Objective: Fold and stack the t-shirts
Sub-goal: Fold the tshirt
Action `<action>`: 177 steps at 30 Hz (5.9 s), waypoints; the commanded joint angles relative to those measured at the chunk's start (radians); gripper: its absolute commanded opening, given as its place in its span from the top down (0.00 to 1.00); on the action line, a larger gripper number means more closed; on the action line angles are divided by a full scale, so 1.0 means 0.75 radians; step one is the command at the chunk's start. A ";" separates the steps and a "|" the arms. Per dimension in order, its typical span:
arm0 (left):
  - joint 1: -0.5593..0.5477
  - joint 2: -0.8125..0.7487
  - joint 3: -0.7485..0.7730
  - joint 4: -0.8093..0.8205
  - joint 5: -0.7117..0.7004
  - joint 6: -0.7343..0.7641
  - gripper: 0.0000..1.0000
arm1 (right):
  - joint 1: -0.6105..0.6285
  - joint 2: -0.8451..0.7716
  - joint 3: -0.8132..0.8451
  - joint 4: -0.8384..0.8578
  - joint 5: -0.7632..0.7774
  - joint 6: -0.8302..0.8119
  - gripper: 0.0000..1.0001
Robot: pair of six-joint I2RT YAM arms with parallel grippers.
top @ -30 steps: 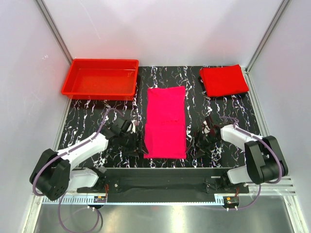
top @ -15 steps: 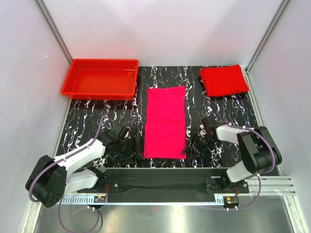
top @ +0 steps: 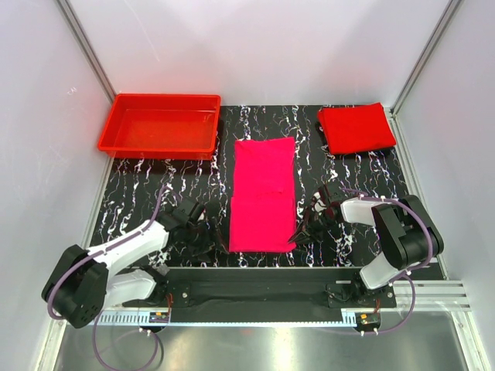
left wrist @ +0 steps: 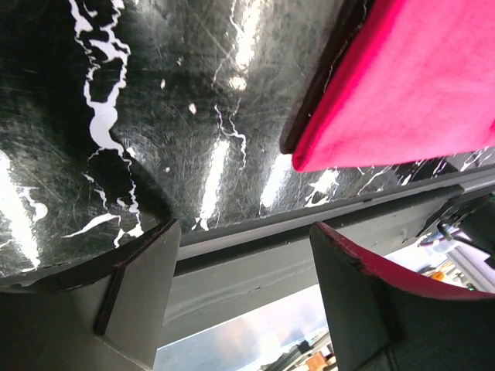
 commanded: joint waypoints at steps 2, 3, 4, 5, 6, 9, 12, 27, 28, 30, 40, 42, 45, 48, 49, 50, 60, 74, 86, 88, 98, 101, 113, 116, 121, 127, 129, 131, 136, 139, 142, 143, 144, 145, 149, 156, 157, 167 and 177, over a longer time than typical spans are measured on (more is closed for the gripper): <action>-0.006 0.063 0.036 0.125 -0.001 -0.077 0.26 | 0.001 0.044 -0.040 -0.065 0.120 0.001 0.96; -0.006 0.079 0.032 0.152 0.004 -0.089 0.26 | 0.001 0.032 -0.040 -0.083 0.122 -0.009 0.99; -0.006 0.096 0.030 0.203 0.016 -0.095 0.26 | 0.003 0.028 -0.040 -0.087 0.122 -0.022 1.00; -0.004 0.114 0.026 0.226 0.020 -0.103 0.26 | 0.003 0.024 -0.040 -0.091 0.114 -0.024 1.00; -0.006 0.155 0.026 0.250 0.026 -0.116 0.26 | 0.001 0.020 -0.042 -0.089 0.105 -0.028 1.00; -0.022 0.224 0.028 0.326 0.024 -0.144 0.26 | 0.003 0.003 -0.038 -0.089 0.091 -0.030 1.00; -0.032 0.280 0.028 0.373 0.018 -0.177 0.26 | 0.003 0.001 -0.027 -0.097 0.085 -0.038 1.00; -0.125 0.468 0.057 0.193 -0.125 -0.306 0.28 | 0.003 -0.009 -0.027 -0.097 0.075 -0.054 1.00; -0.125 0.466 0.046 0.223 -0.133 -0.310 0.33 | 0.003 -0.009 -0.027 -0.099 0.075 -0.056 1.00; -0.125 0.460 0.038 0.250 -0.156 -0.296 0.42 | 0.005 -0.019 -0.023 -0.112 0.079 -0.065 1.00; -0.125 0.466 0.179 0.226 -0.281 -0.069 0.94 | 0.009 -0.052 0.022 -0.177 0.109 -0.142 1.00; -0.135 0.456 0.195 0.207 -0.287 -0.010 1.00 | 0.013 -0.068 0.034 -0.204 0.120 -0.163 1.00; -0.190 0.409 0.206 0.169 -0.305 0.039 1.00 | 0.015 -0.117 0.042 -0.232 0.132 -0.167 1.00; -0.263 0.335 0.185 0.126 -0.291 0.025 1.00 | 0.025 -0.172 0.042 -0.265 0.132 -0.161 1.00; -0.282 0.313 0.171 0.111 -0.289 0.011 1.00 | 0.030 -0.185 0.038 -0.271 0.128 -0.155 1.00; -0.302 0.284 0.165 0.097 -0.289 -0.001 1.00 | 0.042 -0.203 0.030 -0.285 0.128 -0.149 1.00; -0.599 -0.114 0.208 -0.228 -0.397 -0.232 1.00 | 0.261 -0.636 -0.078 -0.435 0.132 0.105 1.00; -0.436 0.040 0.635 -0.443 -0.420 -0.012 1.00 | 0.263 -0.600 0.234 -0.607 0.244 0.093 1.00; 0.035 0.596 1.293 -0.470 -0.181 0.444 1.00 | 0.009 -0.061 0.868 -0.713 0.185 -0.163 1.00; 0.070 0.717 1.383 -0.478 -0.140 0.489 1.00 | -0.022 0.058 0.997 -0.736 0.169 -0.205 1.00; 0.205 1.065 1.758 -0.462 -0.064 0.578 1.00 | -0.118 0.465 1.431 -0.766 0.095 -0.263 1.00; 0.246 1.157 1.832 -0.431 -0.031 0.578 0.95 | -0.144 0.594 1.533 -0.750 0.050 -0.271 0.98; 0.362 1.423 2.282 -0.355 -0.213 0.667 0.40 | -0.253 1.175 2.412 -0.915 0.118 -0.386 0.44; 0.358 1.229 2.084 -0.257 -0.142 0.680 0.39 | -0.251 1.073 2.374 -0.973 0.225 -0.435 0.43; 0.326 1.002 1.626 -0.055 0.081 0.635 0.43 | -0.241 0.824 2.045 -0.971 0.326 -0.535 0.44; 0.295 1.006 1.394 0.231 0.243 0.500 0.60 | -0.204 0.760 1.754 -0.697 0.065 -0.478 0.85; 0.299 1.055 1.396 0.285 0.245 0.471 0.64 | -0.202 0.805 1.725 -0.568 -0.007 -0.399 0.92; 0.301 1.120 1.475 0.269 0.229 0.477 0.66 | -0.204 0.850 1.746 -0.474 -0.054 -0.347 0.94; 0.334 1.298 1.596 0.269 0.194 0.457 0.69 | -0.208 1.028 1.852 -0.380 -0.093 -0.263 0.96; 0.348 1.382 1.662 0.289 0.165 0.451 0.67 | -0.230 1.130 1.918 -0.333 -0.120 -0.239 0.96; 0.364 1.468 1.752 0.279 0.155 0.457 0.67 | -0.251 1.224 1.983 -0.312 -0.128 -0.236 0.96; 0.368 1.513 1.766 0.285 0.155 0.459 0.67 | -0.257 1.243 2.003 -0.300 -0.144 -0.234 0.96; 0.374 1.537 1.780 0.291 0.153 0.471 0.67 | -0.263 1.281 2.016 -0.294 -0.158 -0.232 0.96; 0.377 1.558 1.815 0.277 0.145 0.479 0.67 | -0.267 1.302 2.030 -0.292 -0.171 -0.228 0.96; 0.393 1.634 1.893 0.216 0.157 0.510 0.65 | -0.283 1.355 2.118 -0.375 -0.199 -0.247 0.85; 0.381 1.638 2.107 -0.072 0.035 0.697 0.57 | -0.324 1.314 2.328 -0.633 -0.138 -0.277 0.63; 0.368 1.616 2.132 -0.148 -0.029 0.737 0.55 | -0.326 1.312 2.383 -0.690 -0.110 -0.289 0.61; 0.093 1.203 1.883 -0.169 -0.256 0.970 0.41 | -0.351 0.892 2.152 -1.022 0.101 -0.420 0.34; -0.358 1.379 1.997 -0.162 -0.628 0.946 0.40 | -0.519 0.327 1.303 -0.866 0.367 -0.275 0.28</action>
